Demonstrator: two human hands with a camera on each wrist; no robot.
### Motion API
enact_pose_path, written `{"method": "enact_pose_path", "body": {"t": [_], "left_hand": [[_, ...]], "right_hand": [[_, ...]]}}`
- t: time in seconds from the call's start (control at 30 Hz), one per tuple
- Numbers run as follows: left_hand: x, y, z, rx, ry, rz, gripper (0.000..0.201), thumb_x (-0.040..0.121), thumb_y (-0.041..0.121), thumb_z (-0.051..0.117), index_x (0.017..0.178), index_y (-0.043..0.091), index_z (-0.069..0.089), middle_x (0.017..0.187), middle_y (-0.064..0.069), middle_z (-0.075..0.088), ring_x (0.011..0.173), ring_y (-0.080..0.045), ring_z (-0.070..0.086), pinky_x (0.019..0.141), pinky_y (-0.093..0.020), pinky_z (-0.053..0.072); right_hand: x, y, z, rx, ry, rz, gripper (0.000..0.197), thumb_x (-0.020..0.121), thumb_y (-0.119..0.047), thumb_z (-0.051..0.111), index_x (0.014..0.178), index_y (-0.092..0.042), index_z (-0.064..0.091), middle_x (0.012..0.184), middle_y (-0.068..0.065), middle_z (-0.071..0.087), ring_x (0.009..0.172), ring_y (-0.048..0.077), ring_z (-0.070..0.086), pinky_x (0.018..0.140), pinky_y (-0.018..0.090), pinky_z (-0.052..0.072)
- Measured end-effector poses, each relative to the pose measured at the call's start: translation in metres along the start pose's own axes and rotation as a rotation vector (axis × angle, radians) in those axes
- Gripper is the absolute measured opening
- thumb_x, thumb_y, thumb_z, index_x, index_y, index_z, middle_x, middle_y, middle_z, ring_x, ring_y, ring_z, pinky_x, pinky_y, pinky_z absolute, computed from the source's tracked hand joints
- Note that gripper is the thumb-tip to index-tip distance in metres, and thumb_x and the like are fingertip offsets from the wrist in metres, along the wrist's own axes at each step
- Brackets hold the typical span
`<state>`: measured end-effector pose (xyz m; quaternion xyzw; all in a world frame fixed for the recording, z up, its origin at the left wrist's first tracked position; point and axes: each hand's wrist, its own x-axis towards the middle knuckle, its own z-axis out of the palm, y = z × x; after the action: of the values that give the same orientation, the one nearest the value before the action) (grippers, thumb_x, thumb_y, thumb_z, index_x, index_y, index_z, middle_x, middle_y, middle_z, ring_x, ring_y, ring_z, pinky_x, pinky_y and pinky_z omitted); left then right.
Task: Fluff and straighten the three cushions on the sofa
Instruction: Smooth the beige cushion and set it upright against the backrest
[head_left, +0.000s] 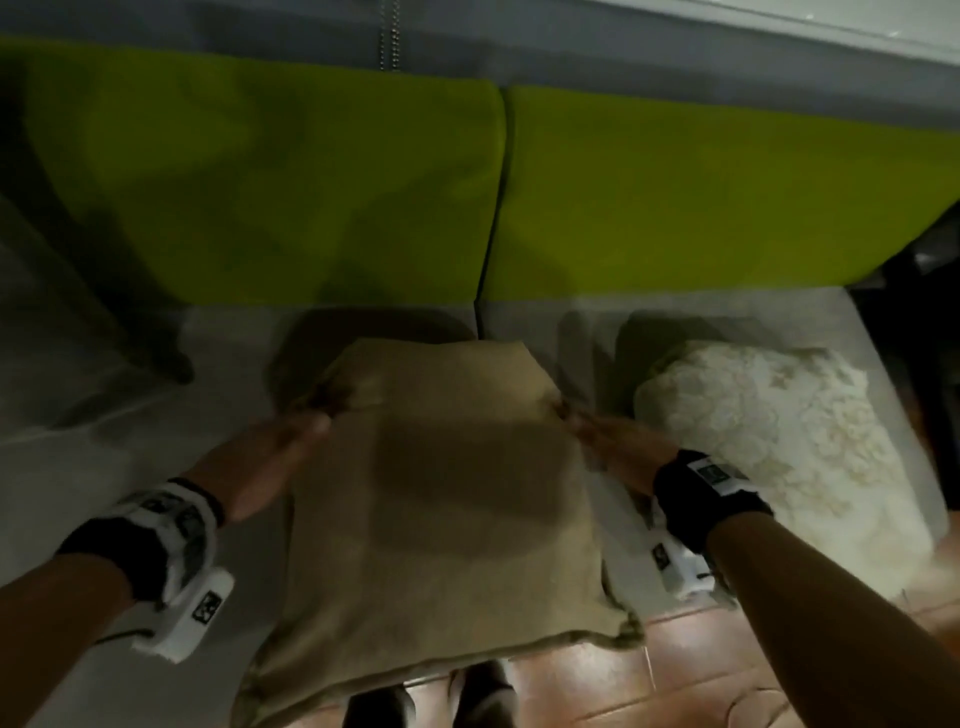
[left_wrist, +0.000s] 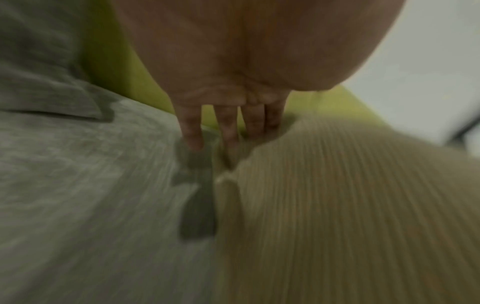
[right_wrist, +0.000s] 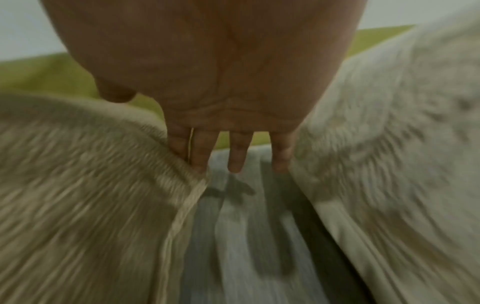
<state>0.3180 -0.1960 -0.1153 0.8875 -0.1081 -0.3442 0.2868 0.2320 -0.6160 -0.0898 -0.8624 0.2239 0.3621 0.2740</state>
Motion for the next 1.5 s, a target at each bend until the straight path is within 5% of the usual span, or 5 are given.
{"method": "enact_pose_path", "body": {"t": [0.23, 0.77, 1.1, 1.23, 1.5], "left_hand": [[0.047, 0.004, -0.051, -0.196, 0.225, -0.013, 0.032, 0.1, 0.012, 0.055, 0.088, 0.039, 0.068, 0.105, -0.014, 0.072, 0.09, -0.027, 0.069, 0.081, -0.042, 0.058], [0.028, 0.025, -0.041, 0.149, -0.326, -0.064, 0.042, 0.078, 0.065, 0.062, 0.116, 0.047, 0.064, 0.12, 0.021, 0.066, 0.111, -0.002, 0.06, 0.098, -0.026, 0.044], [0.012, 0.046, -0.036, -0.097, -0.099, 0.097, 0.047, 0.096, 0.01, 0.06, 0.09, 0.056, 0.068, 0.097, 0.044, 0.062, 0.088, 0.02, 0.059, 0.078, -0.016, 0.048], [0.009, 0.047, -0.045, -0.111, -0.167, -0.024, 0.019, 0.061, 0.08, 0.055, 0.077, 0.086, 0.049, 0.094, 0.041, 0.06, 0.102, 0.006, 0.06, 0.097, -0.022, 0.043], [0.03, 0.024, -0.054, 0.357, -0.189, -0.119, 0.03, 0.103, 0.035, 0.041, 0.107, 0.028, 0.07, 0.113, 0.003, 0.071, 0.097, -0.014, 0.064, 0.094, -0.039, 0.049]], "right_hand": [[0.024, -0.044, -0.036, 0.248, 0.322, -0.185, 0.025, 0.108, -0.032, 0.046, 0.119, -0.026, 0.068, 0.111, -0.007, 0.068, 0.109, 0.023, 0.065, 0.084, 0.033, 0.047], [0.036, -0.069, -0.037, -0.091, -0.351, -0.216, 0.042, 0.103, -0.013, 0.052, 0.138, -0.033, 0.059, 0.118, -0.012, 0.069, 0.099, 0.011, 0.067, 0.087, 0.031, 0.057], [0.036, -0.032, -0.041, 0.576, -0.279, -0.341, 0.033, 0.094, 0.005, 0.062, 0.119, -0.017, 0.063, 0.117, 0.005, 0.071, 0.108, 0.017, 0.069, 0.089, 0.029, 0.057], [0.043, -0.029, -0.055, 0.616, -0.057, -0.348, 0.036, 0.073, -0.011, 0.073, 0.104, -0.025, 0.062, 0.104, 0.006, 0.067, 0.097, 0.025, 0.065, 0.082, 0.041, 0.056], [0.06, -0.02, -0.089, 0.334, 0.315, -0.408, 0.024, 0.079, -0.022, 0.088, 0.087, -0.037, 0.071, 0.094, -0.011, 0.074, 0.089, 0.003, 0.07, 0.085, 0.033, 0.059]]}}
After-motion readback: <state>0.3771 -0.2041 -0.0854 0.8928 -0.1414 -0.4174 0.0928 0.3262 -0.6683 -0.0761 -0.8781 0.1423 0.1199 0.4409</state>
